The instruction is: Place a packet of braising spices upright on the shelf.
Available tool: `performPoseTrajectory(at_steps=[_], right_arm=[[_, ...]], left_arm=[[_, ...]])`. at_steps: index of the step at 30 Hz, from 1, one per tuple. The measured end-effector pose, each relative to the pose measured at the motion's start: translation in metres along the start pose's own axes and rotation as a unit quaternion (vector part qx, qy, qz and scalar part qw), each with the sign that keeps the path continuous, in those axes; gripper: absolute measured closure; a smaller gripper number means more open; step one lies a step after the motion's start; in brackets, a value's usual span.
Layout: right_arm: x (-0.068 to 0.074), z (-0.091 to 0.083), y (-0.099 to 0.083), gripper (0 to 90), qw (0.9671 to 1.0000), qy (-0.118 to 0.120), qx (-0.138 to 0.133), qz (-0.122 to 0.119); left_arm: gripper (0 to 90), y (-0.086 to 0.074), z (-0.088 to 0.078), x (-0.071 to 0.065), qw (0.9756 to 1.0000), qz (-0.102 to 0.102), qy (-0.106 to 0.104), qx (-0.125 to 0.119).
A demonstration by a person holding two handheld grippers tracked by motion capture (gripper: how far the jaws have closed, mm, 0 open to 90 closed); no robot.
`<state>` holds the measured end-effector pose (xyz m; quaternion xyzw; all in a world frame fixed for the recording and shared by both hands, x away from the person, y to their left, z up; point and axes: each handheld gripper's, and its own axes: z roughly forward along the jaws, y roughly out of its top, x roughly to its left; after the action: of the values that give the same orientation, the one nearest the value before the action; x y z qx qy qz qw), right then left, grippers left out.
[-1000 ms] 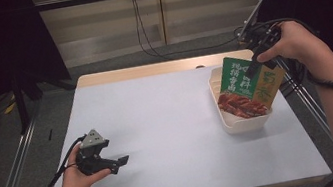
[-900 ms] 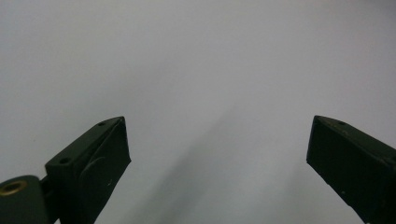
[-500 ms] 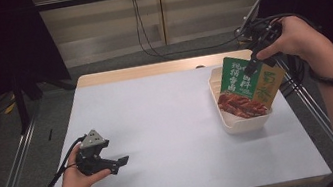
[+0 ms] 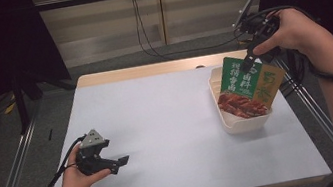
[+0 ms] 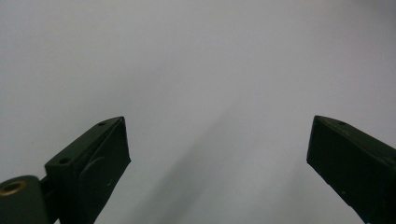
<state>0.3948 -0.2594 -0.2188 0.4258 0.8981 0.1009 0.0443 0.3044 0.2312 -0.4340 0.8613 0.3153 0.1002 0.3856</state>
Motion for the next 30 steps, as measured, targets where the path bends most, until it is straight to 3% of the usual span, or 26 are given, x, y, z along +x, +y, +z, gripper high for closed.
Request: performPoseTrajectory(at_steps=[13, 24, 30], right_arm=[[0.025, 0.004, 0.019, 18.6, 0.9992, 0.017, -0.009, -0.034], [0.044, 0.029, 0.029, 17.7, 0.9966, 0.046, -0.013, -0.067], [0.049, 0.042, 0.029, 17.5, 0.9956, 0.049, -0.014, -0.078]], left_arm=[[5.4, 0.0, -0.001, 0.0, 1.0, -0.001, 0.0, -0.001], [5.4, 0.0, 0.0, -0.001, 1.0, -0.002, 0.002, -0.004], [5.4, 0.0, 0.0, -0.001, 1.0, 0.0, 0.0, -0.003]])
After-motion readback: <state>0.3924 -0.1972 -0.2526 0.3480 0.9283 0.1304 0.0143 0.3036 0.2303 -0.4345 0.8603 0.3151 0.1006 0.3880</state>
